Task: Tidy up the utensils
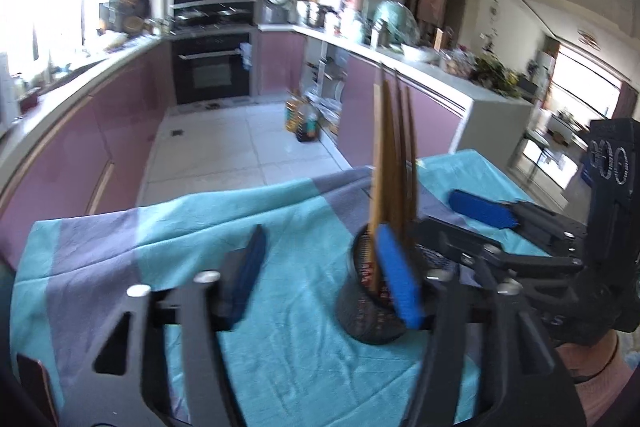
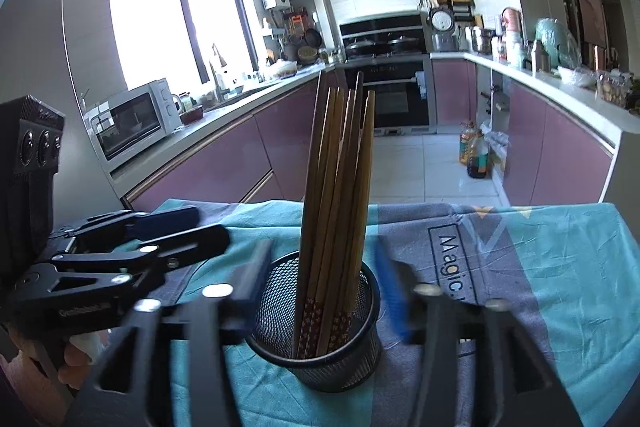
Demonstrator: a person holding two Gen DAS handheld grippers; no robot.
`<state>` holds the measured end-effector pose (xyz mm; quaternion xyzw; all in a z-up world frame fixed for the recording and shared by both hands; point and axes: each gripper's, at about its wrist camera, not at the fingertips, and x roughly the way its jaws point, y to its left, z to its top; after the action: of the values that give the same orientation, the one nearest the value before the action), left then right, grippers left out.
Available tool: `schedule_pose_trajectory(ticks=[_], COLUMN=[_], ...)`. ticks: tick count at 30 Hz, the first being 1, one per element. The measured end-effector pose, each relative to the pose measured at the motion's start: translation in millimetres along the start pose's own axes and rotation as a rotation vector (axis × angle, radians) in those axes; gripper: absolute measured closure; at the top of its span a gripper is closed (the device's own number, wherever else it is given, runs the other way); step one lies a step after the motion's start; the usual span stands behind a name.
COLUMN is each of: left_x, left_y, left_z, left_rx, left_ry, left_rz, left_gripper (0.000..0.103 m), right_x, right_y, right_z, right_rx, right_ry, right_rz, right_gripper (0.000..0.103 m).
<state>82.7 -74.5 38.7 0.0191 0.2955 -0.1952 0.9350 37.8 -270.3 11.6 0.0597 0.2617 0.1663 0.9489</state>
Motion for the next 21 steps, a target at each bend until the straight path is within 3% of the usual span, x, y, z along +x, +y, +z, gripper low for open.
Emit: schedule_pose_trajectory(ticks=[6,10,21], left_x=[-31.4,-50.6,-92.2], left_y=[15.7,23.1,46.2], left_z=[-18.9,-34.0,-58.0], left_rx=[-0.02,-0.025,-0.085], left_ry=[-0.098,-0.141,-0.233], left_rz=[0.135,0.206,0.295], left_gripper=[0.006,0.006,0.006], right_x=[-14.9,-22.6,-33.7], right_y=[11.2,20.0,42.0], right_z=[-8.0,-15.5,-31.2], right_rx=[-0.047,-0.075,-0.097], right_ry=[-0.05,-0.077,-0.115], right_rz=[-0.029,-0.034,-0.043], right_gripper=[0.02,0.006,0.007])
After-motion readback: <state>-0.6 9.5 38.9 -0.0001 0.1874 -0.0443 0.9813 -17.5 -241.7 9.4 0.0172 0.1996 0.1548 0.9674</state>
